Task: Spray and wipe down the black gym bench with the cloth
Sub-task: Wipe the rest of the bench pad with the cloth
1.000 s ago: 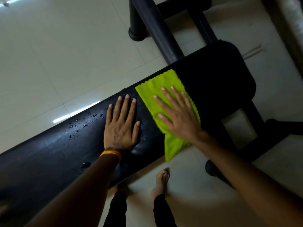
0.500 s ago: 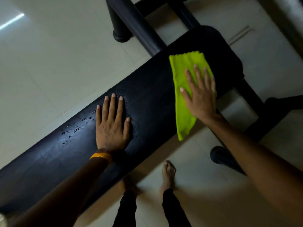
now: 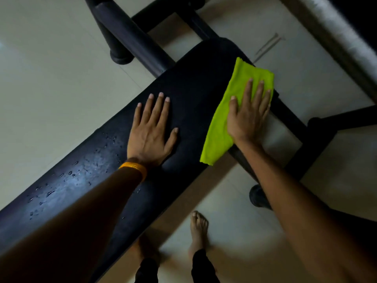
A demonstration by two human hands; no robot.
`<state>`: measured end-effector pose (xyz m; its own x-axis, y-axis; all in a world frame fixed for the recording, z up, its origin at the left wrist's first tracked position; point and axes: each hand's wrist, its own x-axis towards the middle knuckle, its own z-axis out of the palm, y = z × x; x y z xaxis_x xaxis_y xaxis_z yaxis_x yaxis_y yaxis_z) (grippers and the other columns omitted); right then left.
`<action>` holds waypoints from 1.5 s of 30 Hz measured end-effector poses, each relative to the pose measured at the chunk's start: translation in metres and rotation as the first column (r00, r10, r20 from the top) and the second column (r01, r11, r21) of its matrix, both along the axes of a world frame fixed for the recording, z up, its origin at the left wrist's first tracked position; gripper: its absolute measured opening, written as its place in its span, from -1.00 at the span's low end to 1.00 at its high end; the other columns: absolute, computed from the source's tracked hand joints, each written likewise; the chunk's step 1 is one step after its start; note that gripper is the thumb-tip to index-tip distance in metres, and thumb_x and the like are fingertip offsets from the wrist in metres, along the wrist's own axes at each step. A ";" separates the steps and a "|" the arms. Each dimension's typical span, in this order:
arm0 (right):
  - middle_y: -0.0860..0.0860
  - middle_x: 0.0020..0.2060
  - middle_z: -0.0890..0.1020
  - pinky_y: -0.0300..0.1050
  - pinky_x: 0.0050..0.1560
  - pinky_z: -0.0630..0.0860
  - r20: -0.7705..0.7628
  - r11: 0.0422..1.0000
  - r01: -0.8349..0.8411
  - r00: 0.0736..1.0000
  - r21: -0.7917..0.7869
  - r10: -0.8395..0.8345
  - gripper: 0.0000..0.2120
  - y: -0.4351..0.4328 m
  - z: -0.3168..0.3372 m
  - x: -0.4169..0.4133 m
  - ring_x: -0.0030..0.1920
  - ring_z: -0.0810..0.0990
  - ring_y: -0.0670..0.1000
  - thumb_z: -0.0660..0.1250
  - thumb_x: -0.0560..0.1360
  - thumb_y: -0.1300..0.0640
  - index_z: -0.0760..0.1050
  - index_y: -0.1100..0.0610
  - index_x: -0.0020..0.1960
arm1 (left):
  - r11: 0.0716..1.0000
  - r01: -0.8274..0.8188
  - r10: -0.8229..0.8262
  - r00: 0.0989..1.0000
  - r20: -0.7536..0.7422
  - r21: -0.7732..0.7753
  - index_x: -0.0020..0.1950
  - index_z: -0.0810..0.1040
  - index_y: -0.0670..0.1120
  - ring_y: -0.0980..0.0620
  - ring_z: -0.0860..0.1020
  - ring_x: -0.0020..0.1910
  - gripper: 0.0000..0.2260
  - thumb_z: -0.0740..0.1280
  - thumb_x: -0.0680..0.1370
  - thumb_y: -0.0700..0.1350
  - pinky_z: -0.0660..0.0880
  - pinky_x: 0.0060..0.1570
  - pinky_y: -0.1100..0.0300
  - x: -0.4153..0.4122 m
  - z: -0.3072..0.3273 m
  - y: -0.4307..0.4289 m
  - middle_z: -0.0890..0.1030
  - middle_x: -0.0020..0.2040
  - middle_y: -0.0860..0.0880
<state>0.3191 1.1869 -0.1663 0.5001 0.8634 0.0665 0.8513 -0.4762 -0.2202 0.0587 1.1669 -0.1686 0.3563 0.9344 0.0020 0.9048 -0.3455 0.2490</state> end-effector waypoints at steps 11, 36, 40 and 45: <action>0.08 0.63 0.11 0.34 0.56 -0.02 0.057 0.979 -0.163 0.984 -0.120 0.171 -0.34 0.055 0.008 0.001 0.63 0.02 0.21 -0.08 0.60 -0.31 0.09 -0.08 0.64 | 1.000 -0.005 0.005 1.000 -0.002 0.031 0.66 0.07 -0.15 -0.16 0.01 0.65 -0.33 0.04 0.63 0.18 0.00 0.60 -0.18 0.000 -0.002 0.001 0.09 0.66 -0.14; 0.07 0.62 0.16 0.19 0.60 0.01 0.116 0.771 -0.615 0.764 -0.165 0.635 -0.40 0.125 0.021 -0.031 0.63 0.06 0.14 -0.12 0.65 -0.31 0.15 -0.10 0.62 | 1.000 -0.013 0.013 1.000 0.012 0.009 0.65 0.06 -0.19 -0.12 0.00 0.66 -0.27 0.13 0.60 0.19 0.03 0.61 -0.15 -0.001 -0.004 0.003 0.08 0.67 -0.13; 0.11 0.65 0.01 0.22 0.60 -0.05 0.100 0.769 -0.602 0.770 -0.214 0.630 -0.37 0.024 0.026 -0.069 0.64 -0.06 0.16 -0.03 0.65 -0.27 0.00 -0.06 0.65 | 1.000 -0.021 0.021 1.000 0.016 0.006 0.65 0.08 -0.19 -0.12 0.02 0.66 -0.28 0.12 0.61 0.19 0.05 0.60 -0.16 0.000 -0.002 0.003 0.10 0.66 -0.13; 0.09 0.64 0.09 0.27 0.58 0.03 0.088 0.663 -0.718 0.662 -0.212 0.744 -0.34 0.035 0.020 -0.004 0.63 0.04 0.18 -0.02 0.62 -0.33 0.10 -0.06 0.64 | 1.000 -0.012 0.012 1.000 0.004 -0.008 0.65 0.07 -0.19 -0.12 0.01 0.66 -0.28 0.12 0.61 0.19 0.07 0.59 -0.16 -0.001 -0.002 0.003 0.09 0.67 -0.13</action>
